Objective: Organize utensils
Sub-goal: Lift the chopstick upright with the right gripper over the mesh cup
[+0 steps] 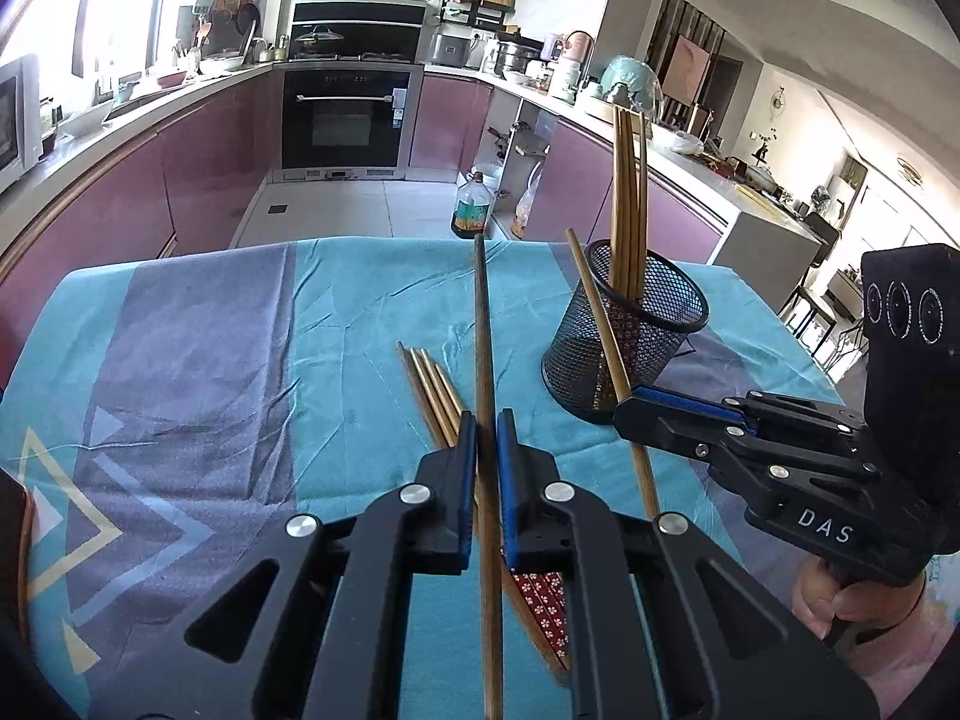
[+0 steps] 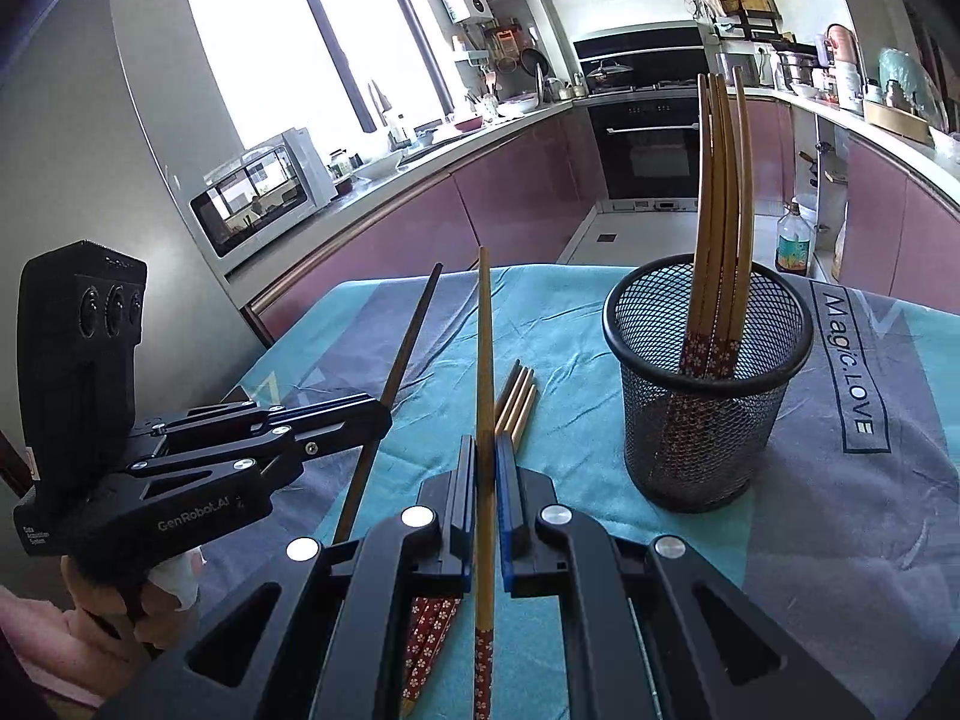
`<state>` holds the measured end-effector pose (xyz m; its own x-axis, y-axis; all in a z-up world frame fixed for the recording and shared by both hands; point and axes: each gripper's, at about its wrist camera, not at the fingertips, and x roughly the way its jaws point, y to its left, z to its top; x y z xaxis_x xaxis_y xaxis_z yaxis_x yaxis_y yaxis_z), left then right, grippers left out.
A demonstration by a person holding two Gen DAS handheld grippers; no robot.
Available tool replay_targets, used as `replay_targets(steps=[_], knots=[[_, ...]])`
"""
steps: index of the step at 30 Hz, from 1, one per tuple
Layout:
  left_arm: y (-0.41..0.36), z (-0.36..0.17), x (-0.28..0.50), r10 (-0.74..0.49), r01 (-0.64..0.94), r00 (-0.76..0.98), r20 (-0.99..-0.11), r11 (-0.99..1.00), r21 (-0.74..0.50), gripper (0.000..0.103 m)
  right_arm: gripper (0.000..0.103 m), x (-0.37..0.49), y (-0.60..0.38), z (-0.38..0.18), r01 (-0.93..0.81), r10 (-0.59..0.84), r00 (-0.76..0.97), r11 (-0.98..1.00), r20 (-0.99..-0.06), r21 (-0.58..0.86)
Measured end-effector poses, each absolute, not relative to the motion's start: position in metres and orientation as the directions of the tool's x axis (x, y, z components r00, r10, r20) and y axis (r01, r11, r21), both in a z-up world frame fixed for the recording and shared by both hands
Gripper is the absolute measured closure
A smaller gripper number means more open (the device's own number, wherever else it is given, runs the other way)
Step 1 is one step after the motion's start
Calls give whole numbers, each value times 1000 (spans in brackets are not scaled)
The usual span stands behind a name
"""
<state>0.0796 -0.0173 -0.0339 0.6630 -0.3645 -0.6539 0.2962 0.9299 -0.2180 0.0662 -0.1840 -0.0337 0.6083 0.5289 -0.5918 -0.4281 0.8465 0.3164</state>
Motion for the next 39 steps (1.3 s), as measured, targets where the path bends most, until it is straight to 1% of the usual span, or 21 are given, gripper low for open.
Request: replay_targets(steps=[24,39], knots=[[-34,-13,84,-439,357,664,-605,898,-259,96,98,61,-222,-13,-406,533,668,846,-519,345],[-46,1,92,-481,392,670,-565,876,-280,96,98,61,-236,1,-400,522,704,852,-481,338]])
